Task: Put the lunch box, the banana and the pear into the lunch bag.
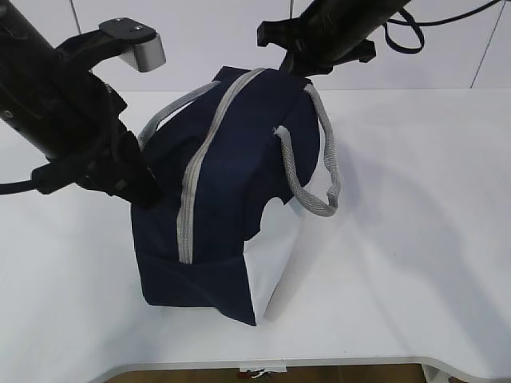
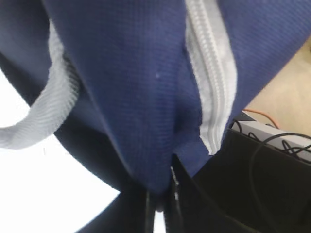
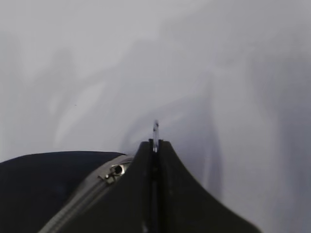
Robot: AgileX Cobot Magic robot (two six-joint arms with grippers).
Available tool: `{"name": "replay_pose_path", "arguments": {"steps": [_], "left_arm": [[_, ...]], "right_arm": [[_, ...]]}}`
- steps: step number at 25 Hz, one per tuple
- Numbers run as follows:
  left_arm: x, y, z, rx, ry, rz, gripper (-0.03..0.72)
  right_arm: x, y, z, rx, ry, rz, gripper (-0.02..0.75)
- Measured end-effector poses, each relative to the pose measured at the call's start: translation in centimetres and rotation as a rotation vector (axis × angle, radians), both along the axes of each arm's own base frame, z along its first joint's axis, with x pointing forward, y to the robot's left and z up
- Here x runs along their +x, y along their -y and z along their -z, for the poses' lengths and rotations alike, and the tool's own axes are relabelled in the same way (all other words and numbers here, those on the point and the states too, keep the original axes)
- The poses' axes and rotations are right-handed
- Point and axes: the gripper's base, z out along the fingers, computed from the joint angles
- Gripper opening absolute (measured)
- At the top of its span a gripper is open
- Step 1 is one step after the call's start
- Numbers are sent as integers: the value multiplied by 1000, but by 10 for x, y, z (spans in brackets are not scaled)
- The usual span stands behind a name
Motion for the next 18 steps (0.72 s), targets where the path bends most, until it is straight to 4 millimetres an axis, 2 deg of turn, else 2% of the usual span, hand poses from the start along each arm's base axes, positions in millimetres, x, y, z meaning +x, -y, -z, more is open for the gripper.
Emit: {"name": "replay_pose_path", "arguments": {"steps": [4, 8, 11, 15, 18], "left_arm": [[0, 0, 0, -9, -25, -51, 21], [0, 0, -3, -28, -52, -117, 175], [2, 2, -17, -54, -52, -157, 270], [7, 5, -42, -106, -21, -197, 299], [18, 0, -57, -171, 14, -295, 304]], "right_arm": [[-3, -4, -24, 48, -9, -49, 13], [-7, -6, -32, 61, -31, -77, 13], [-8, -6, -31, 58, -42, -83, 13], [-8, -6, -31, 53, -42, -88, 13], [-8, -6, -31, 53, -45, -89, 13]]}}
